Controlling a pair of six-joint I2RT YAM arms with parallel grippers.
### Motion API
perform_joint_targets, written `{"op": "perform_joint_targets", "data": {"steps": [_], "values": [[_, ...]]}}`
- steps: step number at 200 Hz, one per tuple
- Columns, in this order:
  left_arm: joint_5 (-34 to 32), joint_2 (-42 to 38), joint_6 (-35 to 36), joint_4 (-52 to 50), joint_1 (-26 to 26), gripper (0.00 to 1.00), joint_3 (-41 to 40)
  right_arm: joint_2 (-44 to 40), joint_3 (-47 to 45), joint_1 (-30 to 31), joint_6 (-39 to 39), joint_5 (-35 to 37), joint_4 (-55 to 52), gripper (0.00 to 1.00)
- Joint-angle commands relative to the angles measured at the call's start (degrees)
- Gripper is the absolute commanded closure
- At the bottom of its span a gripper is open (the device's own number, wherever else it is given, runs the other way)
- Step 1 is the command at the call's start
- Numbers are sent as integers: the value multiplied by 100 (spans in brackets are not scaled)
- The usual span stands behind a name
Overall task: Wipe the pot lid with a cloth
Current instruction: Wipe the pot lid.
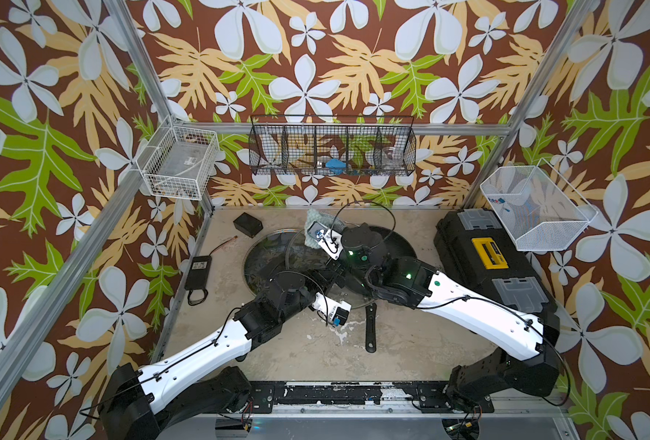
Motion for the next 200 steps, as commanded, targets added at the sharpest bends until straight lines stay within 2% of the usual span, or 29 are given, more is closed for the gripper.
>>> {"op": "perform_joint_targets", "data": {"steps": [1, 68, 126, 142, 200], "values": [[-101, -19, 219, 884, -35, 100, 110, 67, 52, 12, 116, -79, -129, 100], [-164, -55, 75, 1048, -49, 100, 65, -88, 191, -420, 180, 350, 33, 100], [-311, -162, -1373, 1507, -51, 100, 64, -421, -529, -64, 547, -435, 117, 100], [-325, -193, -1593, 1562, -46, 100, 41, -571, -683, -75, 533, -151, 206, 100], [-216, -301, -2647, 1911, -48, 100, -75, -1110, -821, -1059, 668, 74, 267, 100]]}}
